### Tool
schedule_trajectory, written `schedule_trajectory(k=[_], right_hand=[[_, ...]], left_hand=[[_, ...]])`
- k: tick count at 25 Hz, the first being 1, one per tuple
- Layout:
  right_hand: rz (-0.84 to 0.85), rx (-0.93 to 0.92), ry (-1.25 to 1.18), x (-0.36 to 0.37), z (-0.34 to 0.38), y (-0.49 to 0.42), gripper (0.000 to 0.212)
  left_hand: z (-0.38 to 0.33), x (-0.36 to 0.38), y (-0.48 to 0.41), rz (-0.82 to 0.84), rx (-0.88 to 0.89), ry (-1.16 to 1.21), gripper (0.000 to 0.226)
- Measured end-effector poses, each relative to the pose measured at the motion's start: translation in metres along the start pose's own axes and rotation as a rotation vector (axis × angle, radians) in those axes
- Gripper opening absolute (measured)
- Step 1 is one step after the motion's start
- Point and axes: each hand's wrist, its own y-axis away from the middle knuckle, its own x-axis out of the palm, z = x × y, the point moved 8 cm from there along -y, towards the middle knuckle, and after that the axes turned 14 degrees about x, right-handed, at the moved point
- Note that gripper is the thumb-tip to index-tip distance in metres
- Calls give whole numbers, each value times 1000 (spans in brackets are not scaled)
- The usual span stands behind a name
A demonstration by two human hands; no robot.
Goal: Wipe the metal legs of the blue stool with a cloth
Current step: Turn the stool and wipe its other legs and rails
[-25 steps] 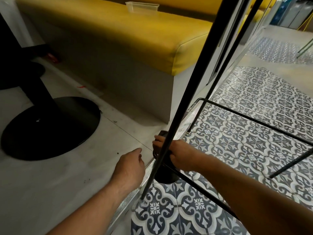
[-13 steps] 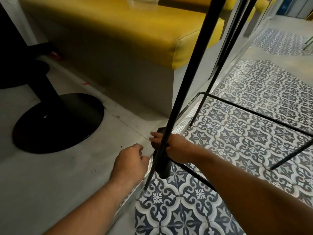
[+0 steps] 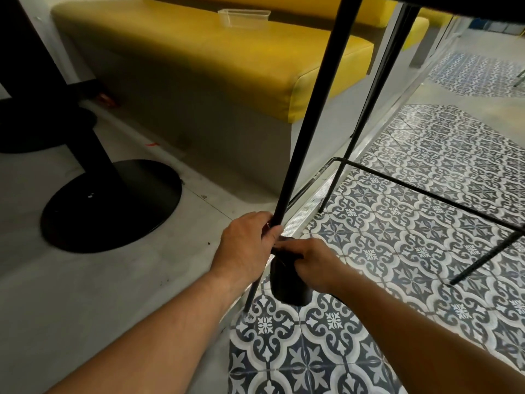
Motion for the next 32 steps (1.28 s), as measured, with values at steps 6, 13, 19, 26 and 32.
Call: schedule_trajectory(k=[6,13,19,26,32], right_hand=[[-37,-80,382,5,5,25,52],[-170,-128,776,33,9,21,59],[-207,-113,639,30,13,19,49],[-134,-79,662,31,6,32,53],[-85,191,323,-8,4,47,35]], left_hand=[[3,0,-3,69,-52,101,10],[2,-1,-10,175,-6,77,8],[3,0,-11,159,8,72,14],[-2,-1,-7,92,26,15,7],[2,-15,0,97,49,-91,45]])
